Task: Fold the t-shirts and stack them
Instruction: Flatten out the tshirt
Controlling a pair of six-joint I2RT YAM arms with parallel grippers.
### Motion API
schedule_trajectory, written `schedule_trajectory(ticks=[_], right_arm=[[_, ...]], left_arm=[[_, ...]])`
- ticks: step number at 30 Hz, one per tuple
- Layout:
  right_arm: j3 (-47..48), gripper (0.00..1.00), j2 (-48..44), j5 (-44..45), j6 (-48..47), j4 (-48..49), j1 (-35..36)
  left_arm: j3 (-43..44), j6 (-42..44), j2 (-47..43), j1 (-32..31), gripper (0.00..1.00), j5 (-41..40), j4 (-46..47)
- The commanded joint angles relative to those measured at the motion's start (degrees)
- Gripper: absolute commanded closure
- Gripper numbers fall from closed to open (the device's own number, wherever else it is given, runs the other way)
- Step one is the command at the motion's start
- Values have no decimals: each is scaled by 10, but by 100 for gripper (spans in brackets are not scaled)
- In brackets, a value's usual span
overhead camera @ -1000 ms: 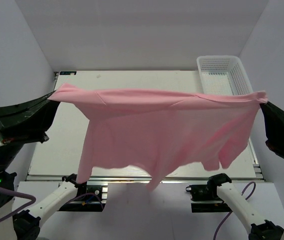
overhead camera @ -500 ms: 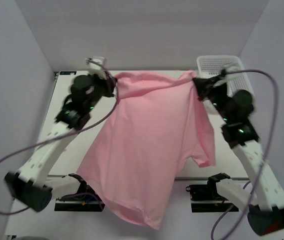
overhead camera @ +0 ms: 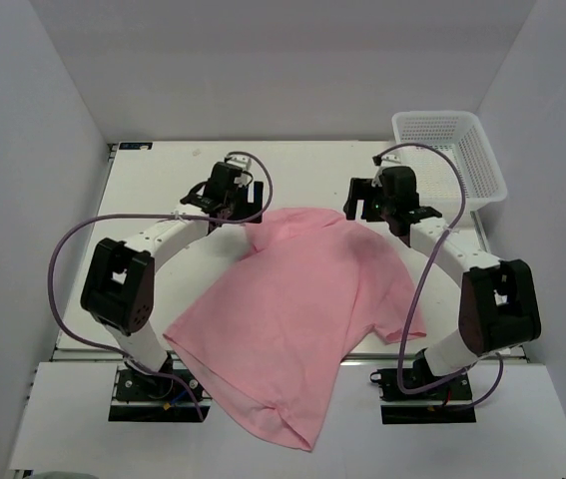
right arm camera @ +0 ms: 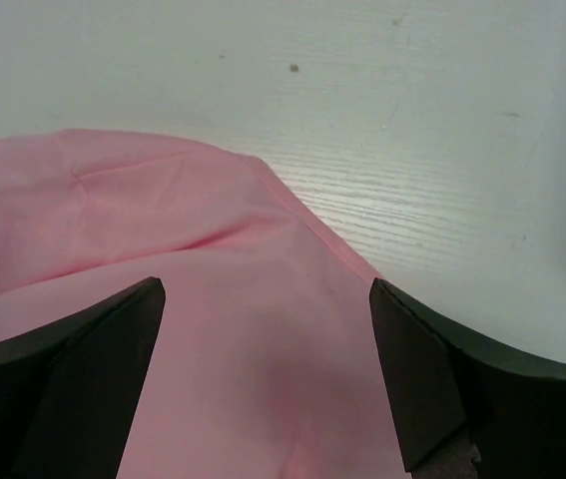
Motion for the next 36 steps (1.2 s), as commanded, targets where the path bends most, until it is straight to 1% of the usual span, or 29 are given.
schedule_trajectory(ticks=[1,4,5,6,7,8,9,10,11,13,14,16,17,18,20,21,23,25,27,28,29,30,31,33,34,35,36], right_arm=[[19,10,-38,-35,-1,39,1],[6,10,-60,-74,-2,48,3],[3,10,-67,-81,-1,49,2],[2,10,-68,-109,-5,50,4],[-3,10,-69,-119,-6,52,4],[-4,10,-64,-130,-8,53,5],[-4,10,-61,-162,-8,55,6],[-4,10,-56,-172,-6,63,9],[1,10,-46,-180,-1,64,11],[13,10,-11,-212,-2,64,21],[25,10,1,-226,-4,61,23],[40,10,44,-244,1,63,38],[45,10,54,-248,4,66,38],[50,10,90,-249,8,66,45],[71,10,115,-249,28,62,50],[78,10,136,-247,55,59,53],[86,10,162,-237,71,62,56],[79,10,182,-227,106,68,53],[56,10,183,-190,131,67,48],[48,10,176,-173,145,62,47],[16,10,170,-126,160,58,46],[2,10,164,-112,165,55,44],[-38,10,141,-84,194,51,42],[-65,10,122,-33,220,32,39],[-89,10,89,-17,256,22,38],[-115,10,77,26,268,24,39],[-131,10,47,37,278,-11,37]], left_arm=[[22,-1,-62,1,0,-8,10],[-2,-18,-87,1,0,-8,-13],[-15,-31,-110,1,0,-3,-14],[-42,-38,-121,1,0,5,-21],[-58,-47,-134,1,0,10,-32],[-95,-64,-162,1,0,16,-32],[-116,-70,-177,1,0,33,-40],[-138,-77,-193,-6,0,33,-40],[-181,-95,-209,-6,0,49,-47],[-224,-112,-258,-6,0,78,-47],[-264,-127,-274,-6,0,106,-40],[-300,-145,-311,-6,0,128,-31],[-333,-152,-320,-6,0,148,-14],[-346,-162,-325,-11,0,154,-6],[-370,-169,-318,-11,0,165,14],[-371,-169,-309,-11,0,165,14],[-371,-169,-283,-11,0,171,24],[-355,-169,-236,-11,0,171,37],[-338,-169,-202,-11,0,177,37],[-320,-162,-172,-11,0,170,37],[-309,-162,-157,-6,0,164,30],[-299,-156,-144,-6,0,164,25],[-282,-147,-121,0,0,159,25],[-263,-136,-101,0,0,166,37],[-233,-121,-91,0,0,173,37],[-215,-114,-67,-5,0,180,29],[-199,-107,-55,-5,0,180,29]])
